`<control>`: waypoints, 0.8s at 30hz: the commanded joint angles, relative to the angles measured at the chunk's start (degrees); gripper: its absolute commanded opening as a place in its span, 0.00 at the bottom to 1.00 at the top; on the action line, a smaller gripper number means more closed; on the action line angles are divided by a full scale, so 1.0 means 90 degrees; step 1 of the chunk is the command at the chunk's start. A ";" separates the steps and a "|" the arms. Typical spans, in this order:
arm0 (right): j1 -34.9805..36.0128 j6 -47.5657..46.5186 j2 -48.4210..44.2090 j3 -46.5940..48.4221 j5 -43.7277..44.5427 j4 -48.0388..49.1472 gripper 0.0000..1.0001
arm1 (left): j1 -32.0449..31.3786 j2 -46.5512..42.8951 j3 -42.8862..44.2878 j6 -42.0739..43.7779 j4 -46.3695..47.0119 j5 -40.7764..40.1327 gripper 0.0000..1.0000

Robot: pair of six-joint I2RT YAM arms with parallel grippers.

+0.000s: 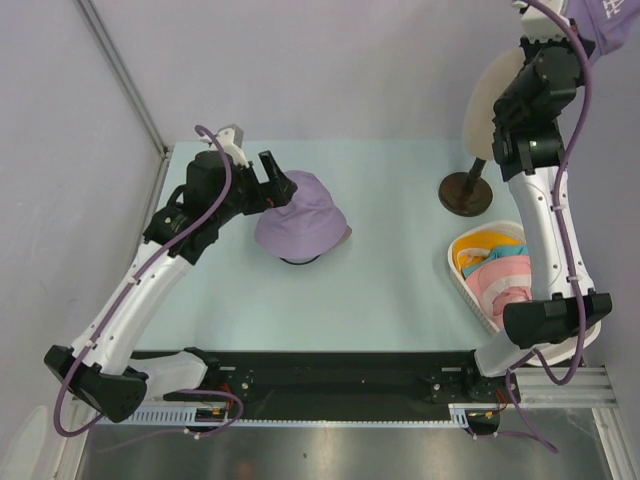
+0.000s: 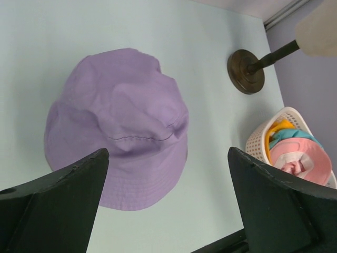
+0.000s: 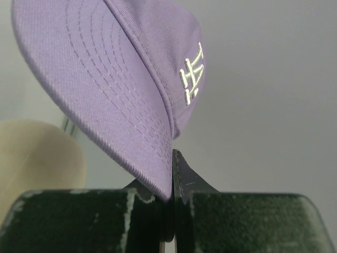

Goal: Stack the hats

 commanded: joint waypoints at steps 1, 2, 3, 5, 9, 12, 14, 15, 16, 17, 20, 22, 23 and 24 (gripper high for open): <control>-0.0076 -0.0488 0.0001 -0.0649 -0.0417 0.0356 0.00 | 0.0233 -0.0215 -0.0138 0.0204 -0.0055 0.0055 1.00; -0.0077 -0.0498 0.0011 -0.0805 -0.0456 0.0327 0.00 | 0.0263 -0.0215 -0.0157 0.0214 -0.0075 0.0065 1.00; -0.0057 -0.0488 0.0030 -0.1000 -0.0534 0.0279 0.00 | 0.0282 -0.0225 -0.0215 0.0224 -0.0085 0.0085 1.00; -0.0047 -0.0527 0.0089 -0.1158 -0.0534 0.0162 0.00 | 0.0370 -0.0235 -0.0265 0.0234 -0.0124 0.0162 1.00; -0.0018 -0.0673 0.0235 -0.1441 -0.0534 -0.0044 0.00 | 0.0468 -0.0303 -0.0333 0.0282 -0.0231 0.0134 1.00; 0.0070 -0.0722 0.0187 -0.1705 -0.0592 -0.0034 0.00 | 0.0526 -0.0381 -0.0401 0.0312 -0.0261 0.0075 1.00; 0.0167 -0.0683 0.0157 -0.1832 -0.0700 -0.0210 0.00 | 0.0585 -0.0401 -0.0450 0.0302 -0.0251 0.0094 1.00; 0.0235 -0.0693 0.0138 -0.1929 -0.0700 -0.0220 0.00 | 0.0614 -0.0401 -0.0470 0.0283 -0.0241 0.0094 1.00; 0.0275 -0.0693 0.0128 -0.1978 -0.0681 -0.0461 0.00 | 0.0624 -0.0391 -0.0480 0.0283 -0.0241 0.0133 1.00; 0.0314 -0.0683 0.0118 -0.2027 -0.0690 -0.0541 0.00 | 0.0634 -0.0391 -0.0489 0.0263 -0.0241 0.0134 1.00; 0.0499 -0.0673 0.0002 -0.2368 -0.0681 -0.0718 0.00 | 0.0663 -0.0401 -0.0519 0.0253 -0.0212 0.0124 1.00; 0.0587 -0.0683 -0.0057 -0.2573 -0.0700 -0.0854 0.00 | 0.0673 -0.0410 -0.0538 0.0244 -0.0202 0.0124 1.00; 0.0597 -0.0654 -0.0086 -0.2613 -0.0739 -0.0922 0.00 | 0.0683 -0.0401 -0.0548 0.0244 -0.0202 0.0124 1.00; 0.0607 -0.0615 -0.0077 -0.2633 -0.0788 -0.1116 0.00 | 0.0693 -0.0401 -0.0558 0.0234 -0.0202 0.0124 1.00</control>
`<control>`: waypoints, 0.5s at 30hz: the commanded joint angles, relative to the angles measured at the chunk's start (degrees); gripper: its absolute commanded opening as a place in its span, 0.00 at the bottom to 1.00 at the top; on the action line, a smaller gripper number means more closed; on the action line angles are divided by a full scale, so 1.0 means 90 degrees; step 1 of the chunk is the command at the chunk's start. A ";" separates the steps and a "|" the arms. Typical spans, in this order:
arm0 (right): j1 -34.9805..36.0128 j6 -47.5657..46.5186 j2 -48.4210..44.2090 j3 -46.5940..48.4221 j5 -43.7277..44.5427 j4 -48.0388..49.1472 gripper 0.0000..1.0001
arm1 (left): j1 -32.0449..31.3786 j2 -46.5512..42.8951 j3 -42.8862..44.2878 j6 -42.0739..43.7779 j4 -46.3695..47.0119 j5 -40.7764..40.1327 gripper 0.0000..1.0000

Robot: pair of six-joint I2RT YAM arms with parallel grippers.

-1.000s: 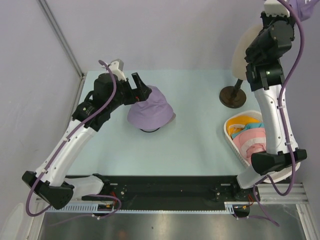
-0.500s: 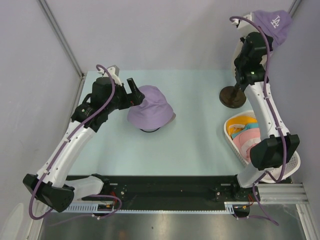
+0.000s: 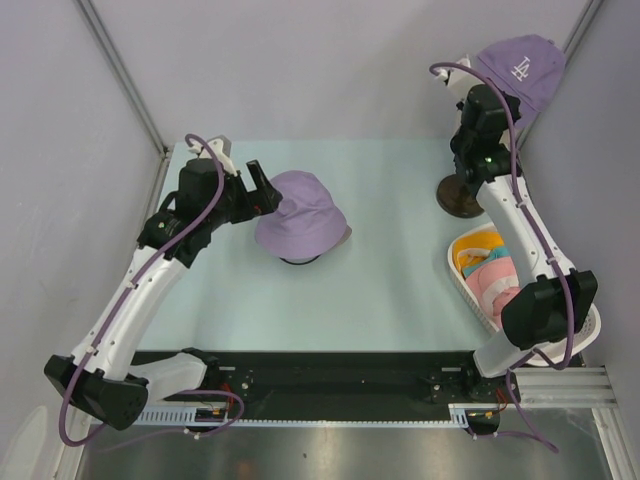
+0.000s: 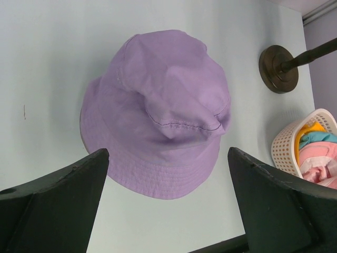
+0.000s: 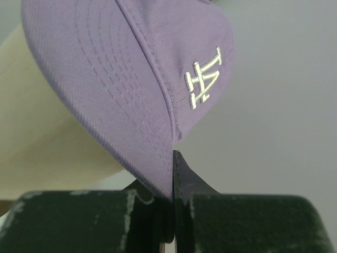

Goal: Stack the hats

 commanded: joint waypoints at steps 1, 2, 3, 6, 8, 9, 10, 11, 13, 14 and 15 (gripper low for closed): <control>0.0206 0.0099 -0.0118 -0.0250 -0.0370 -0.0700 0.00 | 0.0076 -0.0155 -0.0065 0.0098 0.0106 0.0051 1.00; 0.0197 0.0060 -0.0109 -0.0289 -0.0351 -0.0749 0.00 | 0.0076 -0.0146 -0.0065 0.0088 0.0116 0.0061 1.00; 0.0196 0.0012 -0.0109 -0.0309 -0.0351 -0.0837 0.00 | 0.0076 -0.0155 -0.0065 0.0078 0.0126 0.0090 1.00; 0.0187 -0.0067 -0.0138 -0.0270 -0.0487 -0.1187 0.00 | 0.0086 -0.0175 -0.0123 0.0039 0.0126 0.0119 1.00; 0.0177 -0.0067 -0.0186 -0.0222 -0.0643 -0.1461 0.00 | 0.0086 -0.0185 -0.0182 0.0000 0.0145 0.0119 1.00; 0.0177 -0.0028 -0.0206 -0.0144 -0.0741 -0.1849 0.00 | 0.0086 -0.0214 -0.0192 -0.0010 0.0155 0.0119 1.00; 0.0158 0.0030 -0.0226 -0.0095 -0.0974 -0.2046 0.00 | 0.0086 -0.0204 -0.0231 -0.0019 0.0174 0.0129 1.00; 0.0157 0.0089 -0.0255 -0.0075 -0.1073 -0.2222 0.00 | 0.0086 -0.0214 -0.0241 -0.0019 0.0175 0.0129 1.00; 0.0148 0.0080 -0.0304 -0.0153 -0.1258 -0.2506 0.00 | 0.0086 -0.0224 -0.0280 -0.0029 0.0194 0.0158 1.00; 0.0148 0.0060 -0.0352 -0.0201 -0.1298 -0.2565 0.00 | 0.0086 -0.0224 -0.0299 -0.0029 0.0204 0.0158 1.00; 0.0157 0.0050 -0.0372 -0.0318 -0.1327 -0.2634 0.00 | 0.0086 -0.0205 -0.0309 -0.0039 0.0204 0.0168 1.00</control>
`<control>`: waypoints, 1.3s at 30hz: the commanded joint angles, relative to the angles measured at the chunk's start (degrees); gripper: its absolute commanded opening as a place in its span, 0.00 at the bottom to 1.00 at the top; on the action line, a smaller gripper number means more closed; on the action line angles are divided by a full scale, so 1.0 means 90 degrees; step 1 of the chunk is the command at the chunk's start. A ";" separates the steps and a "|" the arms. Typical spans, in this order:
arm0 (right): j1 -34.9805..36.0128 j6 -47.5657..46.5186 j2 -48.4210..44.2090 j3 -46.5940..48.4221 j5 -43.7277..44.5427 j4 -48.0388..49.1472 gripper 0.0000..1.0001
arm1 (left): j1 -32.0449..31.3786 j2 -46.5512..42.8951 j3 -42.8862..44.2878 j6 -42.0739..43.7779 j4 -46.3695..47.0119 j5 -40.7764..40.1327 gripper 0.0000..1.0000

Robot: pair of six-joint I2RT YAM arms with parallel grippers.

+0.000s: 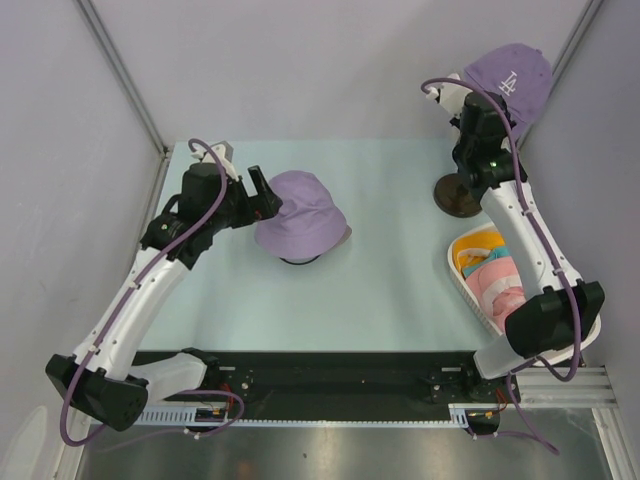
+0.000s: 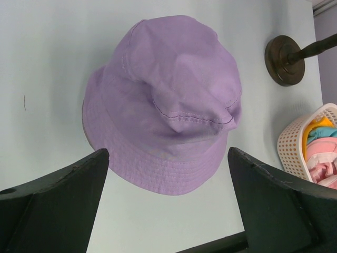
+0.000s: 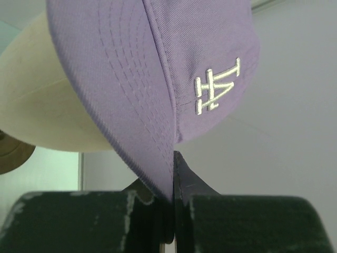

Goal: Stack the hats

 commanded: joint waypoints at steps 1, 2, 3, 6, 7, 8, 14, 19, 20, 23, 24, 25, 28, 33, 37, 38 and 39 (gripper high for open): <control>0.0009 0.0053 -0.0044 -0.0236 -0.0723 -0.1323 0.00 | 0.0066 -0.0190 -0.0066 -0.0022 0.0204 0.0127 1.00; 0.0009 0.0053 -0.0073 -0.0295 -0.0713 -0.1323 0.00 | 0.0057 -0.0180 -0.0057 -0.0012 0.0204 0.0136 1.00; 0.0000 0.0072 -0.0112 -0.0334 -0.0713 -0.1342 0.00 | 0.0056 -0.0190 -0.0066 -0.0022 0.0204 0.0146 1.00; -0.0030 0.0111 -0.0161 -0.0451 -0.0840 -0.1430 0.00 | 0.0056 -0.0219 -0.0086 -0.0032 0.0194 0.0137 1.00; -0.0030 0.0102 -0.0171 -0.0548 -0.0811 -0.1421 0.00 | 0.0066 -0.0219 -0.0115 -0.0041 0.0194 0.0137 1.00; -0.0030 0.0092 -0.0181 -0.0578 -0.0753 -0.1372 0.00 | 0.0057 -0.0239 -0.0115 -0.0051 0.0185 0.0137 1.00; -0.0010 0.0423 -0.0357 -0.0511 -0.0488 -0.1069 0.35 | 0.0056 -0.0346 -0.0067 0.0085 0.0155 0.0039 1.00; 0.0029 0.0892 -0.0698 -0.0452 -0.0732 -0.1020 0.90 | 0.0056 -0.0375 0.0012 0.0154 0.0136 -0.0039 1.00; 0.0116 0.0960 -0.0824 -0.0481 -0.0723 -0.1001 0.94 | 0.0056 -0.0385 0.0002 0.0164 0.0126 -0.0039 1.00; 0.0369 0.1048 -0.1146 -0.0695 -0.0441 -0.0884 0.99 | 0.0056 -0.0444 -0.0017 0.0125 0.0106 -0.0039 1.00; 0.0622 0.1068 -0.1274 -0.0889 -0.0227 -0.0845 1.00 | 0.0056 -0.0483 -0.0046 0.0115 0.0097 -0.0039 1.00; 0.0750 0.1088 -0.1391 -0.1017 -0.0089 -0.0777 1.00 | 0.0056 -0.0502 -0.0056 0.0115 0.0077 -0.0059 1.00; 0.1462 0.1292 -0.1879 -0.1465 0.0496 -0.0581 1.00 | 0.0056 -0.0629 -0.0134 0.0095 0.0038 -0.0078 1.00; 0.3005 0.2744 -0.2514 -0.1819 0.1328 -0.1242 1.00 | 0.0056 -0.0815 -0.0281 0.0125 -0.0040 -0.0107 1.00; 0.3252 0.6447 -0.2826 -0.2003 0.0762 -0.2756 0.96 | 0.0057 -0.0971 -0.0466 0.0280 -0.0108 -0.0215 1.00; 0.3222 0.7029 -0.2915 -0.2198 0.0742 -0.3165 0.96 | 0.0047 -0.1020 -0.0486 0.0319 -0.0128 -0.0225 1.00; 0.3154 0.7693 -0.2993 -0.2287 0.0539 -0.3410 0.95 | 0.0056 -0.1097 -0.0564 0.0407 -0.0138 -0.0225 1.00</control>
